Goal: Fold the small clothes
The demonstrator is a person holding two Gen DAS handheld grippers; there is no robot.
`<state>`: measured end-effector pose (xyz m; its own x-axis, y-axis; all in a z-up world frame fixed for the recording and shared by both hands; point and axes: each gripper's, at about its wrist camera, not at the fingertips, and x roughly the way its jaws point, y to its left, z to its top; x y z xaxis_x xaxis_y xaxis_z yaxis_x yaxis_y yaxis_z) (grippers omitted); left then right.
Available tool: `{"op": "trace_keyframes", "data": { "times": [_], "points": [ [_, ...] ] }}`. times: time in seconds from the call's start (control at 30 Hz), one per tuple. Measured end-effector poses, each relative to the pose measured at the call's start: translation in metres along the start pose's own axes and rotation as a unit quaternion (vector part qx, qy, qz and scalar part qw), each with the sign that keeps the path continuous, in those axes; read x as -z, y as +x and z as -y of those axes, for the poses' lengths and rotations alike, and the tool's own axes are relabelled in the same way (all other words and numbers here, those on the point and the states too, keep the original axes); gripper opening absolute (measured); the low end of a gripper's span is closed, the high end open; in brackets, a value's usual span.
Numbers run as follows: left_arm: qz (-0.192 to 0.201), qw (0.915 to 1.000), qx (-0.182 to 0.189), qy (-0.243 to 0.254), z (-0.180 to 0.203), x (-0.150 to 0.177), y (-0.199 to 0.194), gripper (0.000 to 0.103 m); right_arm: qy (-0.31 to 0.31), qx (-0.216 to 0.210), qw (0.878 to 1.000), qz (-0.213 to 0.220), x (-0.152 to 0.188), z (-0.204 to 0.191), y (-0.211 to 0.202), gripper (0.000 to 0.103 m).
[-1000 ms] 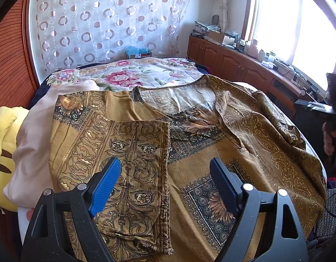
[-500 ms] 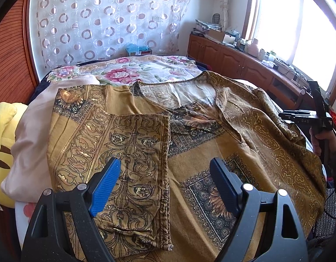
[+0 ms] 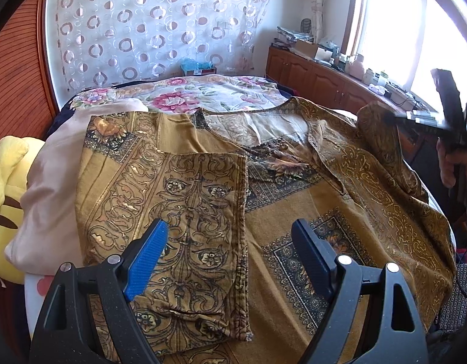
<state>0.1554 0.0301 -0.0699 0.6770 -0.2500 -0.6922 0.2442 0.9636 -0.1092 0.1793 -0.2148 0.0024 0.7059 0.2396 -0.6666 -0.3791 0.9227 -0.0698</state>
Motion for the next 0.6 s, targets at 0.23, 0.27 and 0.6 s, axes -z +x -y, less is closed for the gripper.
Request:
{"op": "trace_keyframes", "data": {
  "times": [0.23,0.27,0.6],
  "points": [
    [0.015,0.9997,-0.021,-0.004,-0.005,0.0,-0.009,0.085,-0.074,-0.039,0.996,0.025,-0.042,-0.046,0.006,0.023],
    [0.016,0.9996,-0.023,-0.005,-0.007,0.0,-0.01,0.085,-0.079,-0.029,0.996,0.024,-0.043,-0.046,0.006,0.026],
    [0.021,0.9992,-0.03,-0.018,-0.016,0.0,-0.008,0.085,-0.022,0.044,0.998,-0.032,-0.001,-0.012,0.026,0.04]
  ]
}}
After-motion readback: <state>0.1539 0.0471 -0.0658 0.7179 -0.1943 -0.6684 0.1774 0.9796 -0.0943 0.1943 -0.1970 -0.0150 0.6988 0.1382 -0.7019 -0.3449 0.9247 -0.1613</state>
